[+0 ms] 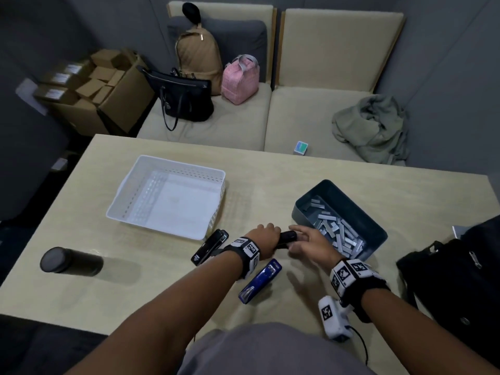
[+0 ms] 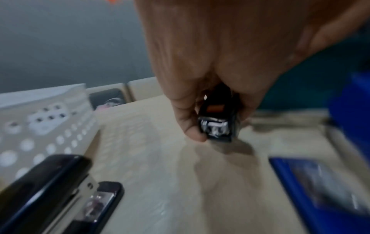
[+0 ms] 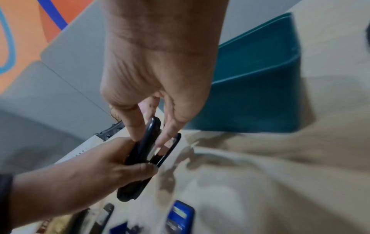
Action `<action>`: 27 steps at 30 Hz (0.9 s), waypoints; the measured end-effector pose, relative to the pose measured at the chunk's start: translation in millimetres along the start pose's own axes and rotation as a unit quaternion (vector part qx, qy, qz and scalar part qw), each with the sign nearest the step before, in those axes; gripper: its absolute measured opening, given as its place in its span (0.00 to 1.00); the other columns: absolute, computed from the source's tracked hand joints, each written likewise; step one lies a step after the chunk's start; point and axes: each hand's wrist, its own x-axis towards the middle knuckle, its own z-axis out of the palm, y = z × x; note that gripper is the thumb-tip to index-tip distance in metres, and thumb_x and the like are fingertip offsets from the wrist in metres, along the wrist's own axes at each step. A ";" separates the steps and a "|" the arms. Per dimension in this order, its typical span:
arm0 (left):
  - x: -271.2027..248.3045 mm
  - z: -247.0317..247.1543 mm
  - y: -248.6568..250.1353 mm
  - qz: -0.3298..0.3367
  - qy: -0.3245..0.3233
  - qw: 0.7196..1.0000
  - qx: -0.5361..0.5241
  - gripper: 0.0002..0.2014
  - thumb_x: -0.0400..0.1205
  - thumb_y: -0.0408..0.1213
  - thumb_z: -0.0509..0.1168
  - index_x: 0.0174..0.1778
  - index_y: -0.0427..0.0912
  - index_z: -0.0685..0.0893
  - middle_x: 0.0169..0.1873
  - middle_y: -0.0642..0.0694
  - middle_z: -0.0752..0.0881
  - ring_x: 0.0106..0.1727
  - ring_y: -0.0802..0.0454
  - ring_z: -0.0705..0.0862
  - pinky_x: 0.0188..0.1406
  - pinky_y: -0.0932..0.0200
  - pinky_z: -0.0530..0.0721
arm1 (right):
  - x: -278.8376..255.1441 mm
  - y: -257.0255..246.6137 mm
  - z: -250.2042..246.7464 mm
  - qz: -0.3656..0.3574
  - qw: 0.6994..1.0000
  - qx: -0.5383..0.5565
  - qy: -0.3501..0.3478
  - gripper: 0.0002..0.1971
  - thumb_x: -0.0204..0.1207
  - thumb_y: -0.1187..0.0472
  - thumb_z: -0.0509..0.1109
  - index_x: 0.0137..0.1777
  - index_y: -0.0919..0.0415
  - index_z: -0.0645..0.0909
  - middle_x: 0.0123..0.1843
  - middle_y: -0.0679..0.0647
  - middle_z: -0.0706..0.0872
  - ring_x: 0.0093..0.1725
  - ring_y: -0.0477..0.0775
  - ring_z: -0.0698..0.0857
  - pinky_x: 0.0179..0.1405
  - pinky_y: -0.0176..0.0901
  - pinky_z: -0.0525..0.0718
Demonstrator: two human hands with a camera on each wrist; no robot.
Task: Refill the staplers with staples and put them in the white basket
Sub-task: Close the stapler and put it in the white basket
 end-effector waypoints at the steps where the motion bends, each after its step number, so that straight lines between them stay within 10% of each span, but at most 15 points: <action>1: -2.4 -8.0 -5.6 -0.011 0.011 0.999 -0.047 0.21 0.79 0.38 0.67 0.64 0.34 0.72 0.59 0.33 0.79 0.56 0.34 0.82 0.50 0.43 0.81 | 2.0 -10.5 3.1 -0.015 1.000 0.008 -0.002 0.34 0.70 0.82 0.67 0.76 0.61 0.72 0.67 0.64 0.82 0.51 0.53 0.87 0.41 0.36 0.87; 14: -62.0 -83.0 -164.0 -0.204 0.238 0.841 -0.440 0.24 0.86 0.60 0.47 0.62 0.41 0.66 0.47 0.33 0.86 0.42 0.39 0.83 0.41 0.51 0.76 | 41.6 -157.7 119.0 -0.142 0.984 -0.047 -0.095 0.28 0.85 0.53 0.61 0.83 0.54 0.59 0.83 0.53 0.65 0.81 0.52 0.66 0.83 0.55 0.63; 24: -11.8 -48.6 -205.2 -0.282 0.060 0.889 -0.357 0.27 0.86 0.54 0.55 0.65 0.31 0.75 0.61 0.31 0.84 0.59 0.34 0.84 0.55 0.50 0.79 | 72.2 -150.0 149.4 -0.040 0.986 -0.126 -0.106 0.26 0.88 0.45 0.48 0.81 0.56 0.63 0.80 0.58 0.70 0.78 0.60 0.71 0.75 0.57 0.71; 27: 0.5 -53.7 -196.6 -0.252 0.070 0.903 -0.341 0.24 0.86 0.51 0.57 0.59 0.29 0.79 0.56 0.31 0.85 0.56 0.34 0.84 0.47 0.53 0.77 | 78.9 -144.4 148.4 -0.056 0.982 -0.141 -0.111 0.18 0.88 0.45 0.48 0.64 0.47 0.77 0.78 0.57 0.73 0.77 0.57 0.71 0.78 0.57 0.67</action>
